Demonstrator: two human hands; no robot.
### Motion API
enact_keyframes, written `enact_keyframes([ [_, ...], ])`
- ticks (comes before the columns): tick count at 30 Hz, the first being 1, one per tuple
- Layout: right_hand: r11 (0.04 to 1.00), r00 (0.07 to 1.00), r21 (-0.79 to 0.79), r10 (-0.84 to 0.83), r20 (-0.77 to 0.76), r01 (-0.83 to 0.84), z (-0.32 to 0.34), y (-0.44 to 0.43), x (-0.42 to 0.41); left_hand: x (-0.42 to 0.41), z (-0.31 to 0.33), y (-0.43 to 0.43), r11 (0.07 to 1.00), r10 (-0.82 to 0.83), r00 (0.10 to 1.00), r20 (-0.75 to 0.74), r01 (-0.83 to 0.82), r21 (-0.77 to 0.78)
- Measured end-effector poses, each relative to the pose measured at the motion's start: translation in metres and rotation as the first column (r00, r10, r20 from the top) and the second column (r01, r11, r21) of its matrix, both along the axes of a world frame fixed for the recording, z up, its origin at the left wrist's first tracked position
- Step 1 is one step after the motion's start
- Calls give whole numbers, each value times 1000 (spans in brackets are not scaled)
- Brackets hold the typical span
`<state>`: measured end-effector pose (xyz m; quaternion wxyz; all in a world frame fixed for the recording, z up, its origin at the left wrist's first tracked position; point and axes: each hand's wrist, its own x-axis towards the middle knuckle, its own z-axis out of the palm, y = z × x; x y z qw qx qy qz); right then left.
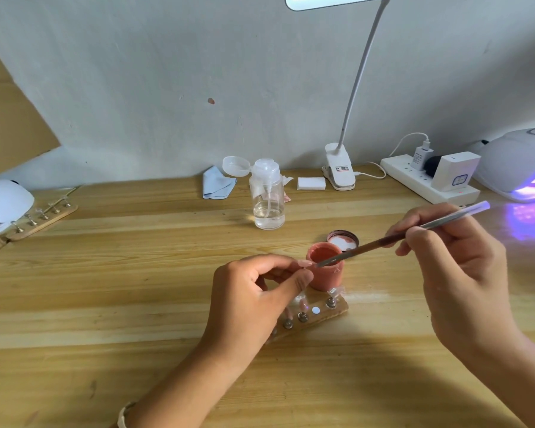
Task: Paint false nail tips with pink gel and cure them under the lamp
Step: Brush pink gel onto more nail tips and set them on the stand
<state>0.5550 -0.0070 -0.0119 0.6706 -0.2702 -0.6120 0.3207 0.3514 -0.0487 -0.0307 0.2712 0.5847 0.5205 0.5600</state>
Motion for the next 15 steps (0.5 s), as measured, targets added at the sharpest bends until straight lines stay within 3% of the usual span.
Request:
enact_keyframes([
  [4,998,996,-33,-60,-67,58,1,3,5,0,0,0,1000,-18,1000,-10,19,6],
  [9,999,999,43,32,30,-33,-2,-2,-1,-1,-1,1,1000,-15,1000,-11,16,14],
  [15,996,997,38,-76,-4,76,0,2,5,0,-1,1,999,-30,1000,-9,31,24],
])
